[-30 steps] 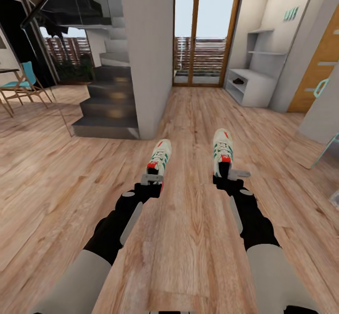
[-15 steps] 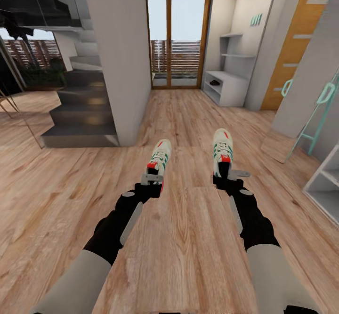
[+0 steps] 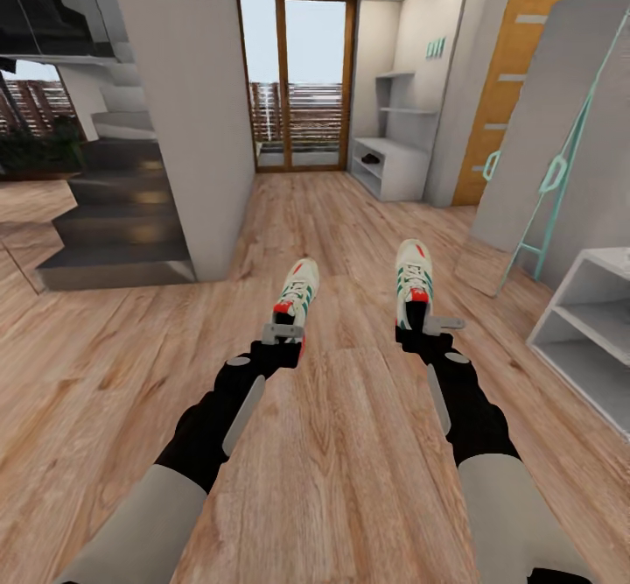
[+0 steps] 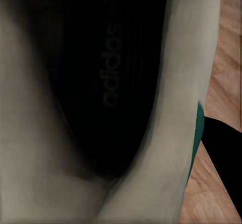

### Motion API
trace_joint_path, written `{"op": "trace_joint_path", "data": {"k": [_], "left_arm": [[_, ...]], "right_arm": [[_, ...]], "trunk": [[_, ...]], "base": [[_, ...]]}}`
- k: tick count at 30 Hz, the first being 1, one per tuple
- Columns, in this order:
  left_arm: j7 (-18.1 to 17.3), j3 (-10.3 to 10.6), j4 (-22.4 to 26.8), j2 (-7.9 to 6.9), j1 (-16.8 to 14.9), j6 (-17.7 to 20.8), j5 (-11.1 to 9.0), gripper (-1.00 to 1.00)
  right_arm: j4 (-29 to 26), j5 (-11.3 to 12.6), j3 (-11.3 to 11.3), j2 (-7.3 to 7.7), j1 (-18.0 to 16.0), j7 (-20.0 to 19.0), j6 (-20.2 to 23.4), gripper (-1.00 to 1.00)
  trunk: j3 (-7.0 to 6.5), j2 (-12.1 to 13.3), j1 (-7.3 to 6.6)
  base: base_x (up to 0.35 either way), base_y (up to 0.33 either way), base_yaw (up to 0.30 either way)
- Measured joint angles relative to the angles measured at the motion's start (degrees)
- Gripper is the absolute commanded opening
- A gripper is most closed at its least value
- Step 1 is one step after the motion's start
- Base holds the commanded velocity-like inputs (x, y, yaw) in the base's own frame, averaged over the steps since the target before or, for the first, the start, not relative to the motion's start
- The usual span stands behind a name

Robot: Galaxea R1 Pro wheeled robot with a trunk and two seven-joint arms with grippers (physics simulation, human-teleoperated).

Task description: Pick up the two gym shoes and the two sandals from the corridor floor and place them onto the hallstand (shoe rack) in the corridor, making sure they are on the rack and not on the floor. Arrange them so the two gym shoes are next to each other and the two sandals are next to each other.

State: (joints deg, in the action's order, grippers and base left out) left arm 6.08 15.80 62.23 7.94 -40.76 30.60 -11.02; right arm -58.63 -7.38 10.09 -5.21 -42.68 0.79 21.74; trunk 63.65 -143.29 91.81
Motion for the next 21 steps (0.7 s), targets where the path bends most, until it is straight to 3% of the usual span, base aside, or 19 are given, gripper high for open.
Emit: {"op": "trace_joint_path", "data": {"k": [5,21], "left_arm": [[0.0,0.0,0.0,-0.01,0.0,0.0,-1.3,-1.0],[0.0,0.0,0.0,0.0,0.0,0.0,-1.4,-1.0]], "right_arm": [[0.0,-0.1,0.0,-0.08,0.0,0.1,0.0,-1.0],[0.0,-0.1,0.0,-0.09,0.0,0.0,0.0,-1.0]], "trunk": [[-0.16,0.0,0.0],[-1.56,0.0,0.0]], "base": [[0.0,0.0,0.055],[0.003,0.0,0.036]]}}
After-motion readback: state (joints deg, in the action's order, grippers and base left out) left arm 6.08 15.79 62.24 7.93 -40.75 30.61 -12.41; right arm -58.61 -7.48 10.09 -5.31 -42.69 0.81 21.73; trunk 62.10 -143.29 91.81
